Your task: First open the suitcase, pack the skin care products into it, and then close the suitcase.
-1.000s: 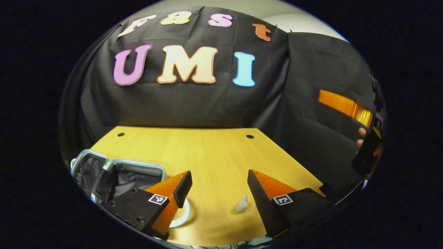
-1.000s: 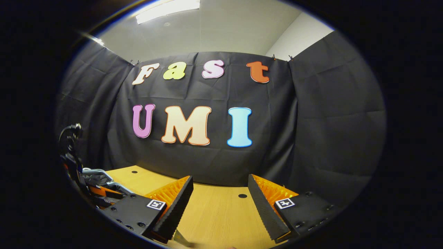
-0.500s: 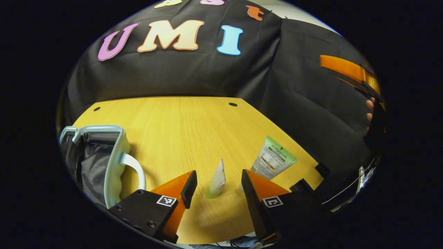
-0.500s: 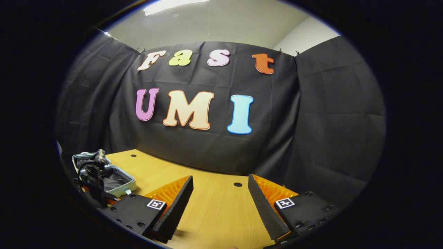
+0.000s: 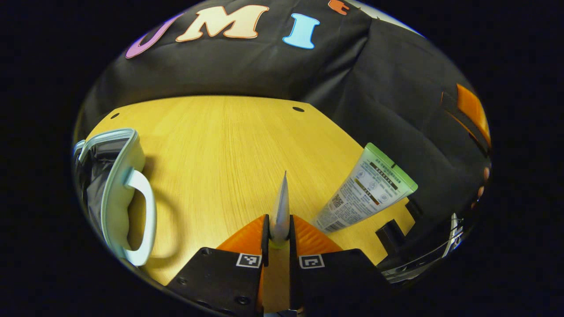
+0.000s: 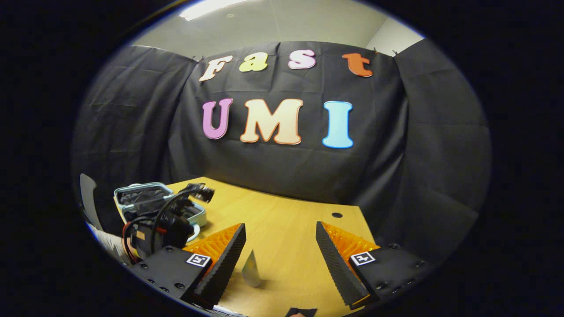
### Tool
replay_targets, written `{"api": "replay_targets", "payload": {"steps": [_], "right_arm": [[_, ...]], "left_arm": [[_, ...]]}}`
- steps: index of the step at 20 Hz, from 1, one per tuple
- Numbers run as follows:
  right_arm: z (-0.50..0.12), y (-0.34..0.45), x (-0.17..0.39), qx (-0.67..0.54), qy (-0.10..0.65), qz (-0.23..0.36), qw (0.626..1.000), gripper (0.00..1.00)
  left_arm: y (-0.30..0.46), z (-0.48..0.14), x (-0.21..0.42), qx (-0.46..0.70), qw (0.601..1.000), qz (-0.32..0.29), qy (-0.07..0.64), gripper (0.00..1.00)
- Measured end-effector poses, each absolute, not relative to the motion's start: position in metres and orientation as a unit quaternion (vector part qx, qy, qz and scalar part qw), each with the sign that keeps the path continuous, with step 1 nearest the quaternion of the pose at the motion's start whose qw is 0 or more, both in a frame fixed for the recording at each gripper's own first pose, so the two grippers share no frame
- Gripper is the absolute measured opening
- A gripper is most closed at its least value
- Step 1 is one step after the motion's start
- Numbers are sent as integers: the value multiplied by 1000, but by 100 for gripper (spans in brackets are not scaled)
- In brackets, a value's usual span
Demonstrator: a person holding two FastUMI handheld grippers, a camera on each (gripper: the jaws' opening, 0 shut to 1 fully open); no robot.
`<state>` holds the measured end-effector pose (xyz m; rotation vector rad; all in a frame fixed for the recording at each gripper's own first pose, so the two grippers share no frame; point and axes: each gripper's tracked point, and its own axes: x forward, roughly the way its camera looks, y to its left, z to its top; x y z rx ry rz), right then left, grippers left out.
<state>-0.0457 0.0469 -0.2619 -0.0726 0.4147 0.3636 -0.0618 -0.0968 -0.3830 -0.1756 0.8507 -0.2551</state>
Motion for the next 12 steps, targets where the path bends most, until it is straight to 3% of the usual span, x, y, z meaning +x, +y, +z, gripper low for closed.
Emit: {"api": "replay_targets", "payload": {"steps": [12], "right_arm": [[-400, 85, -85, -33, 326, 232, 916, 99]], "left_arm": [[-32, -287, -106, -82, 915, -43, 392, 17]]}}
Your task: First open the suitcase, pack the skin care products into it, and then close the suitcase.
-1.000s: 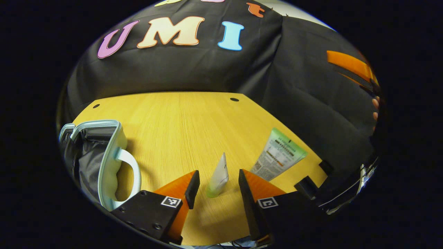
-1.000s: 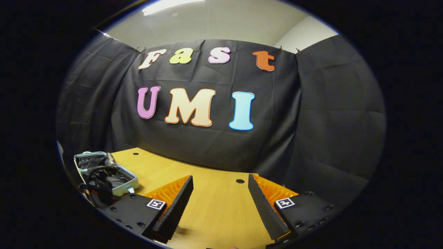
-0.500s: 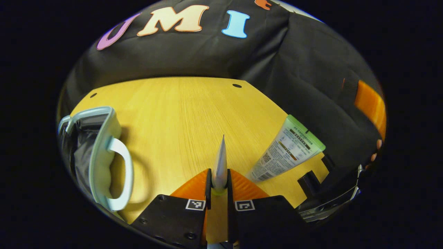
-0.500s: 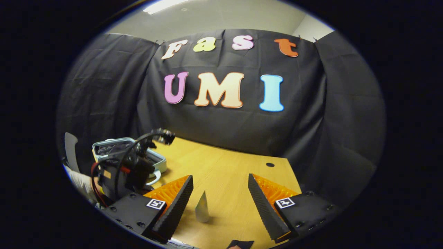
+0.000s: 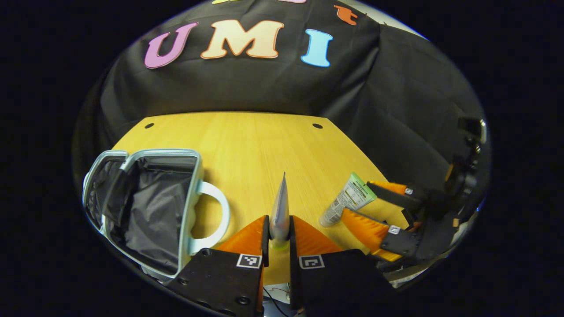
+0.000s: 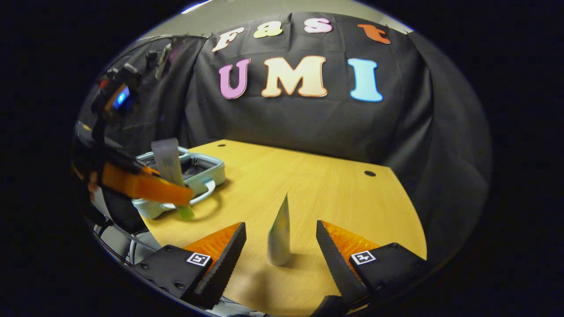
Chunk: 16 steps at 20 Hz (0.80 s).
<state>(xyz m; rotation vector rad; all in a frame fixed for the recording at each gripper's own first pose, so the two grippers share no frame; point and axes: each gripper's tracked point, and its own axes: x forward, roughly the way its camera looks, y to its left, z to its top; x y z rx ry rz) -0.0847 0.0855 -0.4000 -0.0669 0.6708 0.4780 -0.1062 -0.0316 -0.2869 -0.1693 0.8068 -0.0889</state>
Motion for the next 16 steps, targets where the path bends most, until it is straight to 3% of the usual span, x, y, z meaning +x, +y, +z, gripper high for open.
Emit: {"api": "replay_targets", "payload": {"steps": [1, 2, 3, 4, 5, 7, 12, 16], "right_arm": [[-411, 87, -86, -36, 334, 233, 913, 100], [-420, 89, -86, -37, 341, 233, 910, 94], [-427, 90, -86, -36, 349, 232, 907, 76], [-431, 91, -87, -34, 351, 231, 907, 69], [-430, 89, -84, -36, 349, 224, 909, 55], [-431, 94, -82, -26, 352, 227, 908, 40], [-428, 98, -85, -9, 384, 234, 893, 27], [-392, 130, -85, 13, 397, 248, 884, 29]], "left_arm": [[-24, -281, -110, -80, 916, -32, 393, 16], [-16, -276, -115, -78, 916, -22, 393, 16], [-8, -272, -120, -76, 916, -11, 394, 16], [-2, -271, -124, -76, 914, -3, 398, 16], [5, -269, -129, -75, 913, 7, 401, 16], [17, -268, -137, -79, 910, 22, 405, 16], [62, -277, -151, -57, 901, 54, 427, 16], [103, -285, -155, -44, 889, 54, 452, 16]]}}
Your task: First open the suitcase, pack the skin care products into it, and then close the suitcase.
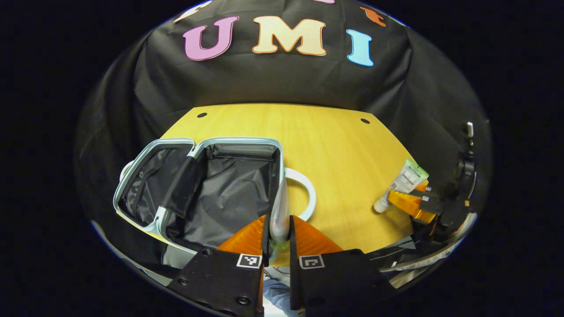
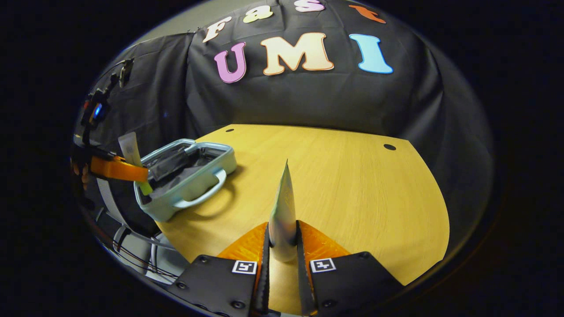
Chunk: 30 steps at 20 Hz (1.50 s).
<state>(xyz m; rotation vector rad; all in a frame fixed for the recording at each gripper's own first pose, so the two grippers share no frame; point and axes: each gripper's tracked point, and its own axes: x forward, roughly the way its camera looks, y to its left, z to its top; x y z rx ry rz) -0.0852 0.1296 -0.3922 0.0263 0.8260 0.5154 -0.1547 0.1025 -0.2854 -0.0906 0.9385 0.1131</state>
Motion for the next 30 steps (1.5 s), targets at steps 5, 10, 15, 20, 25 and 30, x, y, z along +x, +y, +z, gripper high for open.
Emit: {"api": "replay_targets", "payload": {"steps": [5, 10, 15, 20, 25, 30], "right_arm": [[-344, 205, -85, 56, 398, 270, 875, 29], [-308, 290, -99, 100, 410, 321, 848, 29], [-308, 346, -117, 93, 436, 350, 824, 29], [-334, 380, -141, 81, 484, 358, 794, 29], [-364, 406, -148, 90, 532, 324, 777, 29], [-403, 421, -151, 75, 577, 271, 767, 26]], "left_arm": [[144, -306, -163, -41, 869, 46, 490, 16], [173, -339, -170, -45, 843, 32, 535, 17], [184, -371, -172, -67, 827, 16, 557, 17], [192, -379, -162, -77, 835, -18, 544, 20], [208, -359, -144, -105, 851, -43, 512, 41], [260, -323, -131, -102, 877, -36, 468, 77]]}}
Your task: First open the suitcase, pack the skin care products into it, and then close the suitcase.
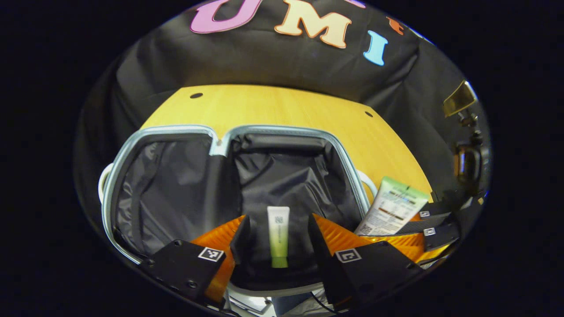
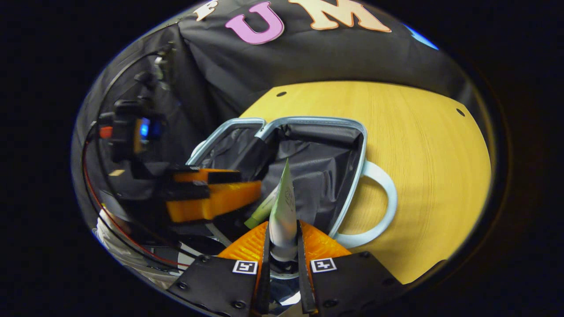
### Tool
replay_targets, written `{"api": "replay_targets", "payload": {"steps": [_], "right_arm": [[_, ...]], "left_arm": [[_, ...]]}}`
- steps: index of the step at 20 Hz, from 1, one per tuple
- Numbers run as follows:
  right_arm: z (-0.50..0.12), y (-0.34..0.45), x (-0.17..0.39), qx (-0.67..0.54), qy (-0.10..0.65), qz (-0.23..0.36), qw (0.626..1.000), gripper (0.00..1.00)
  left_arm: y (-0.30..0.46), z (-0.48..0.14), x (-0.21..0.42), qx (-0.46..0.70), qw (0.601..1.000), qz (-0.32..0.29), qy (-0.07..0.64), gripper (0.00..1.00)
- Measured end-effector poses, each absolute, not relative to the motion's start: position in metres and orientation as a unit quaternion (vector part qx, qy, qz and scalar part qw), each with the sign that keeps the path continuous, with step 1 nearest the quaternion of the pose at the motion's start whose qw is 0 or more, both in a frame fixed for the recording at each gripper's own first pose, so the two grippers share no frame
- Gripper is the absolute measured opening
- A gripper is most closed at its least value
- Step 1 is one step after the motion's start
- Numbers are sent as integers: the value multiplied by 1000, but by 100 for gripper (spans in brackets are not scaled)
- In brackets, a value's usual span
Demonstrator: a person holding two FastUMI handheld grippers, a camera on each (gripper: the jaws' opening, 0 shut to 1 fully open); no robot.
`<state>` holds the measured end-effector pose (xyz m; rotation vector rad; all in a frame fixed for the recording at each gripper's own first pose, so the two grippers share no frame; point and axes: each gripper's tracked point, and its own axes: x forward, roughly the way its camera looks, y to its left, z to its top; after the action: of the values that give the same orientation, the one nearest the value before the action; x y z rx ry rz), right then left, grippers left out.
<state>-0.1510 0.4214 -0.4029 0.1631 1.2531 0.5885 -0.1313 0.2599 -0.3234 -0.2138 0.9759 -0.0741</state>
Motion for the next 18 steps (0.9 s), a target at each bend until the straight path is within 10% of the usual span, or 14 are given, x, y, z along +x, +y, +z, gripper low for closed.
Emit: {"api": "replay_targets", "payload": {"steps": [7, 11, 18], "right_arm": [[-391, 433, -121, 109, 549, 232, 796, 36], [-360, 433, -91, 131, 500, 228, 825, 98], [-311, 388, -42, 118, 410, 177, 887, 98]], "left_arm": [[378, -313, -146, -115, 882, 55, 454, 92], [449, -299, -146, -112, 886, 110, 437, 95], [573, -316, -159, -122, 862, 206, 447, 95]]}}
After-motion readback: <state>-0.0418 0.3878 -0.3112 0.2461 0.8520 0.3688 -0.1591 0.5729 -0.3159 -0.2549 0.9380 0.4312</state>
